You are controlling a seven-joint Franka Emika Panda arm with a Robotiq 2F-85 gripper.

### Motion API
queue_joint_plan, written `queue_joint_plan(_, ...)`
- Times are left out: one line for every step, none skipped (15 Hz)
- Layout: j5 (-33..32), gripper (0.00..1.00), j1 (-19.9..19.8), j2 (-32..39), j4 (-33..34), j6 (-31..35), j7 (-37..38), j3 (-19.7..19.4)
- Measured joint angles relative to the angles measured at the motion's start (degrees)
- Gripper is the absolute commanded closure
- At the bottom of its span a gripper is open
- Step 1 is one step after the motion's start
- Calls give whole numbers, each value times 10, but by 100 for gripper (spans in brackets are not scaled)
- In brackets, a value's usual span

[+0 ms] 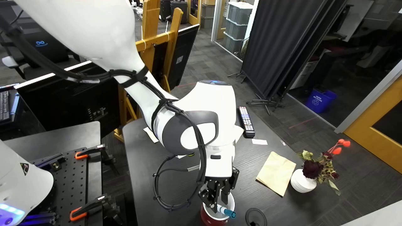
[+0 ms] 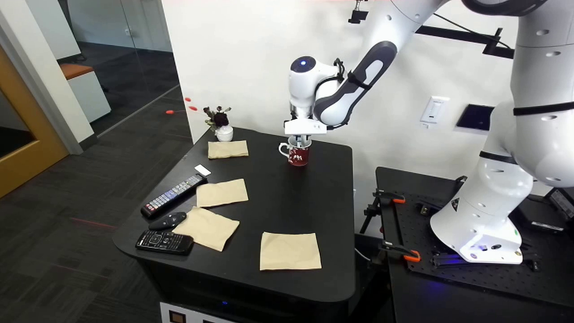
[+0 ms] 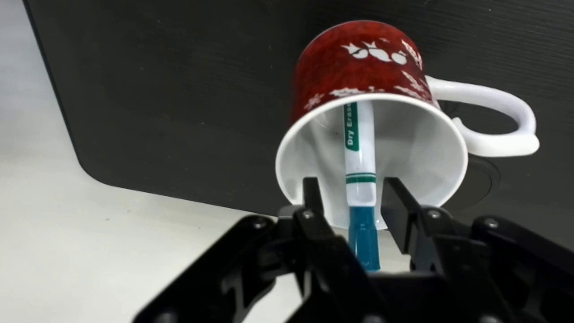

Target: Take the marker out of the cup and put it on the table

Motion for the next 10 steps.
queue_joint_plan(0,58,1,4,3,2,0,-2)
queue_joint_plan(0,58,1,9,5,6,0,-5)
queue_joint_plan(0,58,2,13,7,11,0,-8)
queue_joint_plan(0,58,4,18,9,18,0,-11)
queue_joint_plan(0,57,5,24,10,25,0,-15)
queue_joint_plan(0,57,7,29,12,33,0,-19)
queue_joint_plan(0,57,9,35,13,41,0,-23)
queue_joint_plan(0,76,11,39,14,48,0,-26)
queue_joint_plan(0,83,13,44,15,54,0,-30)
queue_joint_plan(0,89,15,48,16,60,0,-34)
